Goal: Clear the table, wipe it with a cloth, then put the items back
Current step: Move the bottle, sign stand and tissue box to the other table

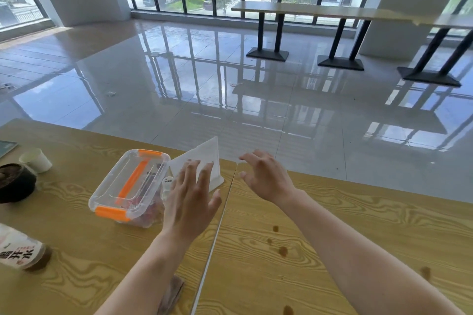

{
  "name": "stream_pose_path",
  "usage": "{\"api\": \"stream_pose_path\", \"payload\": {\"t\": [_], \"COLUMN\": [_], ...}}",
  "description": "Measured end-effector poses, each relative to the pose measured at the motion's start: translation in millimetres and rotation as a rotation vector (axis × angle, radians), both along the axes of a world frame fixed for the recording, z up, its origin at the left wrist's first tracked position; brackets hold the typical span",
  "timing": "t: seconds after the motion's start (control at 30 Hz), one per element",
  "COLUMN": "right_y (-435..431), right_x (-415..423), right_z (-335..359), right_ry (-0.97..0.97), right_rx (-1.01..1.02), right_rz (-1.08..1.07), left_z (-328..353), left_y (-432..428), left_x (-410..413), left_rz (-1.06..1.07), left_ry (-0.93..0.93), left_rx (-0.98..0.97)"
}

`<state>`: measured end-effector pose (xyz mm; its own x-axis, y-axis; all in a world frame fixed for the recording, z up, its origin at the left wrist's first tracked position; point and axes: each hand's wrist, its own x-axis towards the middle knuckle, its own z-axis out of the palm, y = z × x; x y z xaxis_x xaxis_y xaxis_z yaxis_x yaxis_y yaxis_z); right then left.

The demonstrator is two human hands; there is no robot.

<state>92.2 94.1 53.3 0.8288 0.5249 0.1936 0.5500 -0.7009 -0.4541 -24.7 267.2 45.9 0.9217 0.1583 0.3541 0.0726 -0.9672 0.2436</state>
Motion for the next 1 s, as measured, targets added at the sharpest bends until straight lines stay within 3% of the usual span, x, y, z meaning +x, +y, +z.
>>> {"api": "stream_pose_path", "payload": {"t": [0.53,1.0], "right_y": [-150,-258], "right_x": [-53,-147], "right_z": [-20,-31], "right_ry": [0.071,0.174], "right_rx": [-0.095,-0.147], "right_rz": [-0.371,-0.824], "left_z": [-23,-34], "left_y": [-114,-217], "left_x": [22,30], "left_rz": [-0.304,-0.702], "left_ry": [0.144,0.159], "left_rx": [0.154,0.114]}}
